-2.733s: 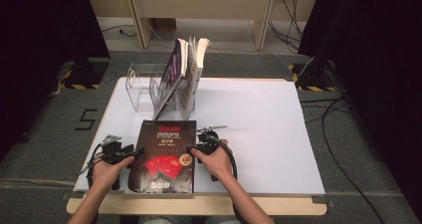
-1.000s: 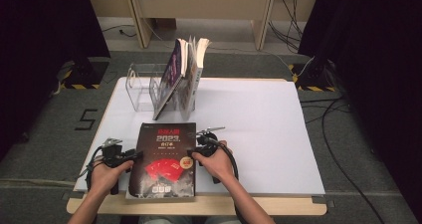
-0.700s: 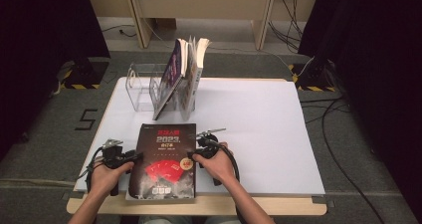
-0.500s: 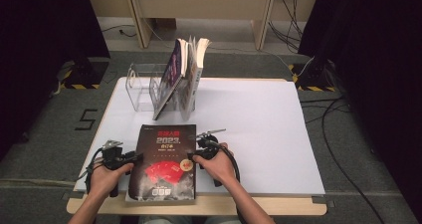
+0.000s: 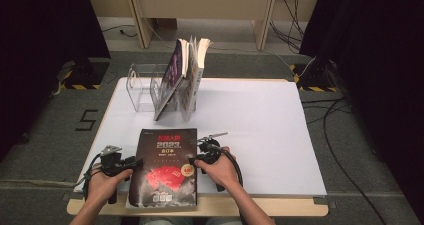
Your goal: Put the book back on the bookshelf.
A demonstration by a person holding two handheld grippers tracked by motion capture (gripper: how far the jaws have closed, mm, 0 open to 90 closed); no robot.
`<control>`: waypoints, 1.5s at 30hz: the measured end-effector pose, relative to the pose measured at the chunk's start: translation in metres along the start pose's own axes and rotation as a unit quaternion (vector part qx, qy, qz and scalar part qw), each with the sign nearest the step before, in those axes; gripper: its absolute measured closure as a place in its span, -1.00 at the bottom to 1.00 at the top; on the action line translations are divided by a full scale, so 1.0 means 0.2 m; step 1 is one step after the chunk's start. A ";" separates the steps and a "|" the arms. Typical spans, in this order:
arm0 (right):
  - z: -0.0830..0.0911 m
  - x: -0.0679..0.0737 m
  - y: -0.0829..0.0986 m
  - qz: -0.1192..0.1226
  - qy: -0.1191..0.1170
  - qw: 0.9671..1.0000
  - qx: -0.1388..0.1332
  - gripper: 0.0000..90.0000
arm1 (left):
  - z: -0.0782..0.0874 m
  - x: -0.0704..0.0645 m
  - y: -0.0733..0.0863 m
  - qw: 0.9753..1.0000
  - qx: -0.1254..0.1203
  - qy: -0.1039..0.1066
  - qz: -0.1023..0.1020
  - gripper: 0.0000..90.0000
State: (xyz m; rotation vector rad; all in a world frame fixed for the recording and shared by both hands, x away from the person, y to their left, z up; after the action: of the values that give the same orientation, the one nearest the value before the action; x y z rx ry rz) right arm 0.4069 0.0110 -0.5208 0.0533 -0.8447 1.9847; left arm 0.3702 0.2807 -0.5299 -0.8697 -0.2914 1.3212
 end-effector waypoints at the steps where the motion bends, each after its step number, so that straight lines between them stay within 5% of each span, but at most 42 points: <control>1: 0.00 0.00 0.00 -0.001 0.000 1.000 0.001 0.40 | 0.00 0.00 0.00 1.000 0.000 0.001 0.001 0.30; 5: 0.00 -0.01 0.00 0.002 -0.007 1.000 0.000 0.38 | 0.00 0.01 0.00 1.000 -0.004 0.012 0.019 0.30; 8: 0.01 -0.01 -0.01 -0.021 -0.022 1.000 0.007 0.36 | 0.02 0.04 -0.02 0.998 -0.009 0.032 0.047 0.32; 15: 0.03 -0.14 -0.13 -0.039 0.011 0.999 -0.030 0.72 | 0.01 0.12 -0.12 0.999 -0.014 -0.032 0.011 0.60; 22: 0.00 -0.24 -0.29 -0.030 0.051 0.997 -0.050 0.72 | -0.05 0.14 -0.13 0.998 0.015 -0.058 -0.012 0.86; 31: -0.11 -0.26 -0.43 -0.016 0.069 0.996 -0.054 0.71 | -0.05 0.14 -0.12 0.998 0.020 -0.058 -0.012 0.96; 45: -0.21 -0.28 -0.47 -0.001 0.072 0.996 -0.046 0.53 | -0.06 0.13 -0.12 0.998 0.023 -0.050 -0.019 0.98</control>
State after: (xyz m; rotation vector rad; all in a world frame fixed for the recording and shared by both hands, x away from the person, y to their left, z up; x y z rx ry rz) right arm 0.5241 0.0224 -0.5221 -0.1404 -0.8402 1.9208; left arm 0.4015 0.2997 -0.5291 -0.7570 -0.3529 1.3343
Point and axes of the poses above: each handheld gripper's, and its own axes: z roughly backward along the jaws, y roughly out of its underside, x roughly to its left, the point moved 5 cm from there along -z, roughly forward along the jaws, and after that the axes turned 1 degree about x, right-handed, at the moved point
